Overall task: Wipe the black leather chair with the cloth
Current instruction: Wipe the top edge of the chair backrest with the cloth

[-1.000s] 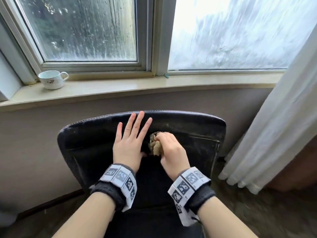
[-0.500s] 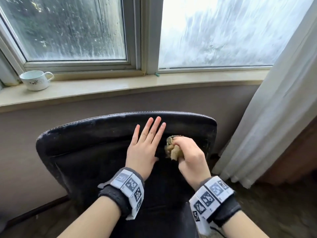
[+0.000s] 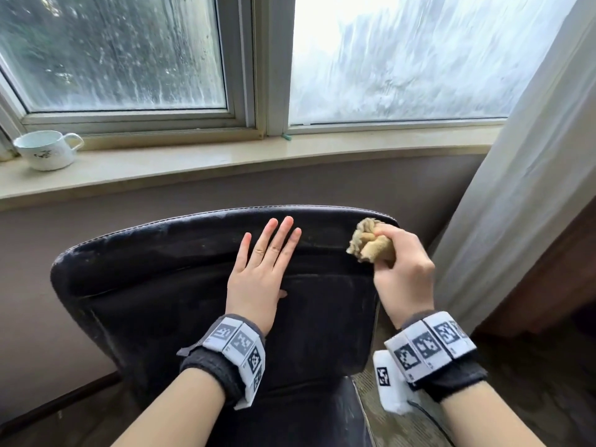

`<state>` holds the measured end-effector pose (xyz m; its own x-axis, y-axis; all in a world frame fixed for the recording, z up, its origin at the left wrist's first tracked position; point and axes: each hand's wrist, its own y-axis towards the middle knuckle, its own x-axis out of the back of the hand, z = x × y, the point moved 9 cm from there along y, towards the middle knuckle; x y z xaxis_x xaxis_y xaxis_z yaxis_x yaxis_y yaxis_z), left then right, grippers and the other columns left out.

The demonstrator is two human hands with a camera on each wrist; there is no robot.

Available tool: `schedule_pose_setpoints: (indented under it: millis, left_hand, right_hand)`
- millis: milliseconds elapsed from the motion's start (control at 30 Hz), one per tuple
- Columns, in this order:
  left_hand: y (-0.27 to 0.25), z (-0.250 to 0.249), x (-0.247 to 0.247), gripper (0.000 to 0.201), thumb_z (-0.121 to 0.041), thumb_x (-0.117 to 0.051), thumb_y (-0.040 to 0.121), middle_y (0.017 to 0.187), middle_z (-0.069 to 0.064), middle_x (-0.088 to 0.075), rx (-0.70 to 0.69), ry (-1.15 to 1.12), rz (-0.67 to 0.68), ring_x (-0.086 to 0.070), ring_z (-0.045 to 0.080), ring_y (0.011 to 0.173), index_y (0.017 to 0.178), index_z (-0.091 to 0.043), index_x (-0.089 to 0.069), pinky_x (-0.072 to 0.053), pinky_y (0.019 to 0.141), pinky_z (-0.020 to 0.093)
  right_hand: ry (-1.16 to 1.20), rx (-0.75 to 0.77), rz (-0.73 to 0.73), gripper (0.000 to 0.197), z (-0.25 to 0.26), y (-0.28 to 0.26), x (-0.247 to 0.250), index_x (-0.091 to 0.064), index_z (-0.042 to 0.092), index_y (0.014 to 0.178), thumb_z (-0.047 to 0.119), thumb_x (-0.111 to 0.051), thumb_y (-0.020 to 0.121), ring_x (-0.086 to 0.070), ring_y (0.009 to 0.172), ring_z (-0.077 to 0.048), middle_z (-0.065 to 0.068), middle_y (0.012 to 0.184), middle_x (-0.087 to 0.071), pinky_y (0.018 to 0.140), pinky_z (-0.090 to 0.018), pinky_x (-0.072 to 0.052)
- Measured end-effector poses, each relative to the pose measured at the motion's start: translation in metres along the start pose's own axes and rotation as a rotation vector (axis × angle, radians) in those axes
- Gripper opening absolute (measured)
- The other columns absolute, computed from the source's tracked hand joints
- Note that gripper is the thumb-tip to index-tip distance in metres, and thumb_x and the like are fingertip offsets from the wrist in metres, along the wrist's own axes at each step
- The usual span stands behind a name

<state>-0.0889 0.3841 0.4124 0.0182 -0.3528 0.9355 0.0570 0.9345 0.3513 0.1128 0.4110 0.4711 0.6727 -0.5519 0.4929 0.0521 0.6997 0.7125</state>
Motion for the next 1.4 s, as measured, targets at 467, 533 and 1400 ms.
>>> schedule_pose_setpoints:
  millis: [467,533,1400]
  left_hand:
    - [-0.001,-0.007,0.005,0.118,-0.02,-0.088,0.05,0.155,0.001,-0.015,0.01,-0.016,-0.048,-0.008,0.018,0.142,0.147,-0.018,-0.019,-0.003,0.114,0.041]
    - [0.001,-0.006,0.002,0.119,-0.019,-0.088,0.05,0.155,0.001,-0.014,0.02,-0.02,-0.032,-0.006,0.017,0.142,0.147,-0.018,-0.018,0.003,0.114,0.039]
    - [0.034,-0.139,-0.042,0.094,-0.053,-0.047,0.077,0.153,-0.005,0.019,-0.312,0.109,-0.01,0.014,0.011,0.143,0.148,-0.017,0.003,0.014,0.115,0.036]
  right_hand:
    - [-0.044,-0.088,0.062,0.038,-0.026,-0.03,-0.016,-0.066,-0.003,0.091,-0.023,-0.061,0.059,-0.063,0.088,-0.033,-0.019,0.092,-0.067,0.087,-0.021,-0.039]
    - [-0.069,-0.15,0.173,0.039,-0.038,-0.051,-0.027,-0.066,-0.003,0.096,-0.021,-0.058,0.064,-0.063,0.091,-0.035,-0.019,0.095,-0.067,0.088,-0.025,-0.042]
    - [0.262,-0.254,-0.088,0.029,-0.083,-0.066,-0.012,-0.068,0.003,0.099,0.002,-0.068,0.07,-0.057,0.103,-0.017,-0.009,0.107,-0.065,0.099,-0.017,-0.04]
